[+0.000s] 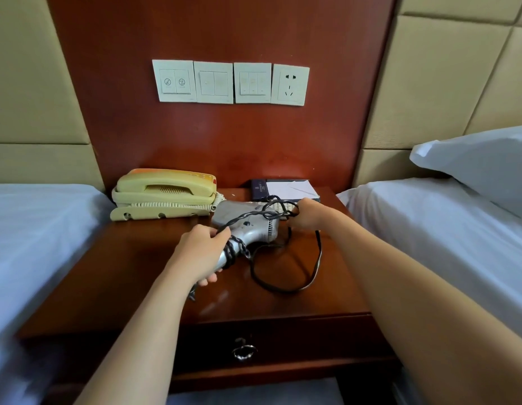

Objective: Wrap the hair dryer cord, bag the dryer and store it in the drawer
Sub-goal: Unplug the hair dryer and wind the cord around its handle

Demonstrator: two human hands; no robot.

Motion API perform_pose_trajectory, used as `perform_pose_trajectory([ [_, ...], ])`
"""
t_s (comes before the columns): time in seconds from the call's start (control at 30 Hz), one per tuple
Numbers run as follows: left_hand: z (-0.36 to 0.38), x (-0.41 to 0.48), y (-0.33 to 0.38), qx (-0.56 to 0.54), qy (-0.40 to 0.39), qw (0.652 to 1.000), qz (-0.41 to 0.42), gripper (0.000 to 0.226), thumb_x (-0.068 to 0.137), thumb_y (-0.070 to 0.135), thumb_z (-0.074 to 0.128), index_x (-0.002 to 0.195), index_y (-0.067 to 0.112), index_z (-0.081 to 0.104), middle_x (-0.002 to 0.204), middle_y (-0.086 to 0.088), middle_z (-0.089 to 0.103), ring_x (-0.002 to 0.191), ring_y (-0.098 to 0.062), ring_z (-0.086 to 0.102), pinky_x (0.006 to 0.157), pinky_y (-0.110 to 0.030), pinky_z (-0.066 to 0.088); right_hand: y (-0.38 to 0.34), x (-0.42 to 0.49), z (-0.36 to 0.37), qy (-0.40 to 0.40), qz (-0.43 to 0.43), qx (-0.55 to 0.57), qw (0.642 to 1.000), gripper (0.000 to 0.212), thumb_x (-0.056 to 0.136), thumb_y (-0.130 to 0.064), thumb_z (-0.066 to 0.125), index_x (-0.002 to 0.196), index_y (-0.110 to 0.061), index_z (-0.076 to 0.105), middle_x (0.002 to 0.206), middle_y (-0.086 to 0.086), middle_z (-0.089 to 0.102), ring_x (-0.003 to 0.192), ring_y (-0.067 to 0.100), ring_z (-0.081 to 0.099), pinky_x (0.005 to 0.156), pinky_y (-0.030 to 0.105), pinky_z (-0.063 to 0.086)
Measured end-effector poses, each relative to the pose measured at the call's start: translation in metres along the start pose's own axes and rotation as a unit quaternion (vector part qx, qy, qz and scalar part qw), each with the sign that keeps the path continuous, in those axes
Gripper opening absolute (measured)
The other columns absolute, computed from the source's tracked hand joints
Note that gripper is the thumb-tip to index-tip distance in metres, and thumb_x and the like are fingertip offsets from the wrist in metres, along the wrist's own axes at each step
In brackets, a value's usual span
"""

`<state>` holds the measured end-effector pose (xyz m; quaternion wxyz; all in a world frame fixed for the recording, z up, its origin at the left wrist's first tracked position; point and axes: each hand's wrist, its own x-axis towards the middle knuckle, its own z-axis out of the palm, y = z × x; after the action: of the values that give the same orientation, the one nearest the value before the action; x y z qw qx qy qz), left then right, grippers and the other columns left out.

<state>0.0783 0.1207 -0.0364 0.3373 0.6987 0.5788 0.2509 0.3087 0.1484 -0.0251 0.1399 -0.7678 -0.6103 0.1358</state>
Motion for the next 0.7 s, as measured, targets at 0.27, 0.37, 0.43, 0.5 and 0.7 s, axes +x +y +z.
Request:
perform_pose_trajectory([
  [0.27,-0.009,-0.007,0.008,0.007,0.01,1.0,0.014,0.034,0.096,0.041,0.039,0.077,0.018,0.056,0.068,-0.014,0.069,0.042,-0.022,0.057,0.04,-0.023,0.045,0.002,-0.003,-0.015,0.12,0.004,0.074,0.99,0.018,0.087,-0.016,0.048,0.069,-0.015,0.048,0.078,0.006,0.056,0.078,0.029,0.052,0.067,0.029,0.038],
  [0.37,-0.012,-0.012,0.01,0.01,0.007,1.0,0.022,0.035,0.096,0.041,0.04,0.078,0.017,0.058,0.068,-0.014,0.069,0.042,-0.022,0.058,0.041,-0.024,0.046,0.001,-0.005,-0.015,0.084,-0.018,0.08,0.993,0.01,0.088,-0.012,0.049,0.083,-0.007,0.056,0.084,0.011,0.061,0.08,0.03,0.056,0.069,0.03,0.038],
  [0.43,-0.013,-0.015,0.008,0.015,0.004,1.0,0.024,0.036,0.096,0.041,0.04,0.078,0.016,0.059,0.067,-0.014,0.069,0.043,-0.022,0.058,0.04,-0.024,0.045,0.0,-0.003,-0.009,0.056,-0.025,0.093,0.994,0.008,0.086,-0.006,0.053,0.087,0.0,0.058,0.084,0.015,0.059,0.078,0.029,0.055,0.067,0.03,0.038],
  [0.5,-0.015,-0.015,0.003,0.018,0.005,1.0,0.022,0.036,0.095,0.041,0.041,0.08,0.015,0.06,0.066,-0.014,0.069,0.044,-0.024,0.058,0.042,-0.024,0.046,-0.003,-0.001,-0.001,0.046,-0.034,0.092,0.994,0.008,0.087,-0.006,0.056,0.086,0.002,0.058,0.083,0.013,0.055,0.078,0.024,0.05,0.066,0.028,0.036],
  [0.7,-0.019,-0.008,-0.009,0.021,0.012,1.0,0.009,0.037,0.094,0.041,0.042,0.081,0.013,0.061,0.064,-0.013,0.068,0.044,-0.024,0.059,0.043,-0.024,0.048,-0.011,0.003,0.007,0.062,-0.057,0.094,0.992,0.023,0.087,0.003,0.041,0.069,-0.008,0.051,0.07,0.004,0.051,0.075,0.023,0.047,0.054,0.026,0.03],
])
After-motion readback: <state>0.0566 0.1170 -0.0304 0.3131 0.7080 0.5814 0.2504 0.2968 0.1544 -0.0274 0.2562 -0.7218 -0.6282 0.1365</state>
